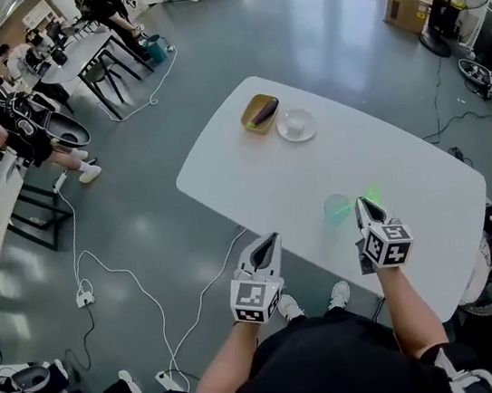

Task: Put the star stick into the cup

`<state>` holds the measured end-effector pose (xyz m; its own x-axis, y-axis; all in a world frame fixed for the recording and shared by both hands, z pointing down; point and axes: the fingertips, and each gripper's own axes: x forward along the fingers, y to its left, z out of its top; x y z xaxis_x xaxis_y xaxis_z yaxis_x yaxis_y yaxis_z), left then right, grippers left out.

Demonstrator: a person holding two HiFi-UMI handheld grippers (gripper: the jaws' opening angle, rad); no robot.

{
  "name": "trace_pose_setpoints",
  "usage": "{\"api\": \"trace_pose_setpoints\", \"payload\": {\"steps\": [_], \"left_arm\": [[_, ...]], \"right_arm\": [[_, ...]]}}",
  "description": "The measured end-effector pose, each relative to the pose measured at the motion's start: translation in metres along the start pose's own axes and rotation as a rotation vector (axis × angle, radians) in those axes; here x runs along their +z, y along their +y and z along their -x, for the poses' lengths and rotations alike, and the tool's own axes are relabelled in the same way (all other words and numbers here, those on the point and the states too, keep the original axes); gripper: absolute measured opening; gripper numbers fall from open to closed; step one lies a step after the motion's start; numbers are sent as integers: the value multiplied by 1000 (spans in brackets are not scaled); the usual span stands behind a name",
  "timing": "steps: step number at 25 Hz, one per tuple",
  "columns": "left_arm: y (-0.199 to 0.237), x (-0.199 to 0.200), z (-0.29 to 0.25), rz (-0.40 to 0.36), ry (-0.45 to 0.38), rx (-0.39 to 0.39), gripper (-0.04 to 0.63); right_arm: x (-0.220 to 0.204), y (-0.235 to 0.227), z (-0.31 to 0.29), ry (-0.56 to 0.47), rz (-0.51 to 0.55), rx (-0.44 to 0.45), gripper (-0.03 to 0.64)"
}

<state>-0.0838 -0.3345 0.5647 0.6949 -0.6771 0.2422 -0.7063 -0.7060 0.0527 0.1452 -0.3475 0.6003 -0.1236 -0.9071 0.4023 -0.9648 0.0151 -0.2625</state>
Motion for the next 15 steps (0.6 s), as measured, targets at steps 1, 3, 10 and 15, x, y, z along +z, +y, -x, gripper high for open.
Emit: {"api": "trace_pose_setpoints", "payload": {"steps": [1,3,10,15], "left_arm": [[-1,-1,-3,-1,4,3,0],[-2,-2,-6,-4,9,8,0],[1,-5,-9,-6,20,38,0],[3,-8,-8,0,29,54,0]], "right_arm": [[-2,-2,-4,11,-13,7,20],[-7,-5,-10,34,-30,17,20],[-19,-7,-25,85,-70,56,20],[-27,-4,-33,123,-68,88,26]]}}
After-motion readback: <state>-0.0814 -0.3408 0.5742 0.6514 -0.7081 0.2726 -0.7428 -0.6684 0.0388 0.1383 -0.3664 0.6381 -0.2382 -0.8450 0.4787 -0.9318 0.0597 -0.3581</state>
